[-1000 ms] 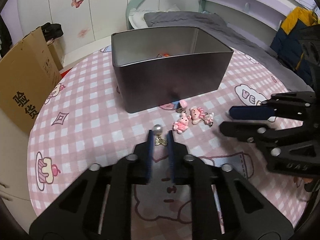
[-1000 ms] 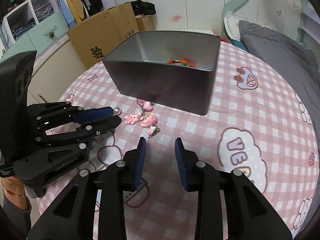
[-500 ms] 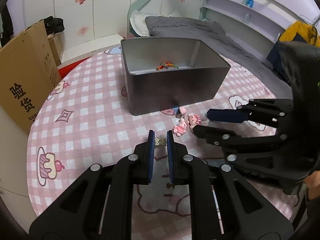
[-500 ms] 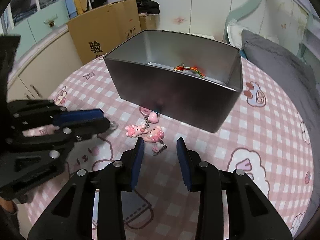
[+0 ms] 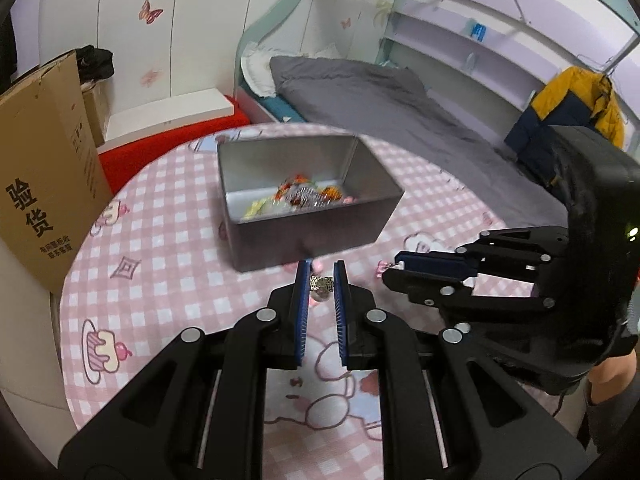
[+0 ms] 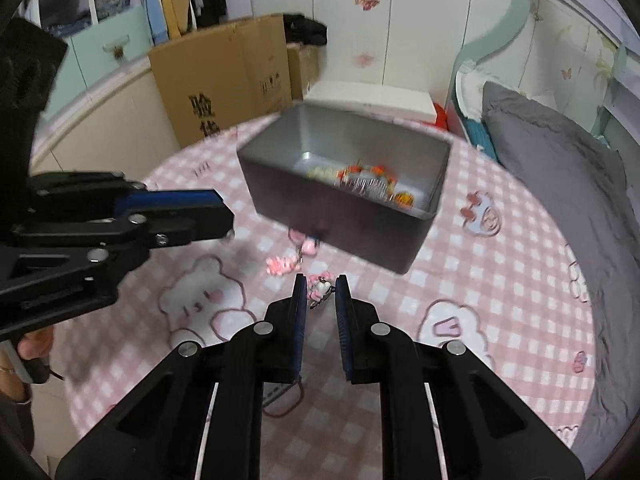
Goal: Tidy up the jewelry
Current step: 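Lower the earring and pink charm into the box and open both grippers, then grasp the last pink bunny charm with the left gripper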
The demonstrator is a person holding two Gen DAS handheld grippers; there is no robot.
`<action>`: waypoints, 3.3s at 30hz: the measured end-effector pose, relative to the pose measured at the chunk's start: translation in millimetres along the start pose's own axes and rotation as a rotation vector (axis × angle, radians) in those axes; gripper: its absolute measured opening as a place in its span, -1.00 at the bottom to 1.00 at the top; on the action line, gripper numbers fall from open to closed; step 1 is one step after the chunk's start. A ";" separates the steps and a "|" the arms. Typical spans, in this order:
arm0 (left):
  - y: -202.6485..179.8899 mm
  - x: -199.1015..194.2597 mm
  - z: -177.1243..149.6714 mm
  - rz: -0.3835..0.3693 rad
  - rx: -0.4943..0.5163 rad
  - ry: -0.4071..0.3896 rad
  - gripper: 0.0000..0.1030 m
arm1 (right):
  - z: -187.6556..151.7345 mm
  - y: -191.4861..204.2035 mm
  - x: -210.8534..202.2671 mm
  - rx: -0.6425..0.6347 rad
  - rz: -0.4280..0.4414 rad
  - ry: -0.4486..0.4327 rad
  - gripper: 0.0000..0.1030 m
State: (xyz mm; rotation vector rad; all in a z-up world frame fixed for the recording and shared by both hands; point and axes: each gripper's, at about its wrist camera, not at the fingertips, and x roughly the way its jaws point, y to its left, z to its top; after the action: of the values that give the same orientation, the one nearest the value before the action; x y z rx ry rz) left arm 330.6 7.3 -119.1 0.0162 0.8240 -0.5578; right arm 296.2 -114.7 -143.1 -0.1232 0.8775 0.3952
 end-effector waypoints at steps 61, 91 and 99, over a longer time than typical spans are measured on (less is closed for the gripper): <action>3.2 28.4 56.0 0.002 -0.064 0.036 0.07 | 51.2 -52.1 -9.2 0.176 0.082 -0.082 -0.72; -17.2 57.9 -19.5 0.101 0.018 0.120 0.07 | -23.5 -37.1 -1.3 0.179 0.068 -0.004 -0.65; -17.3 69.5 -24.6 0.119 0.048 0.137 -0.42 | -23.5 -38.5 7.1 0.190 0.067 0.008 -0.63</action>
State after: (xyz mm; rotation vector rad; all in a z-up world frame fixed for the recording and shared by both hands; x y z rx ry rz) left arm 343.2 -34.2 -181.1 0.1483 0.9368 -0.4678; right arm 298.1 -154.3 -165.6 0.0799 0.9244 0.3724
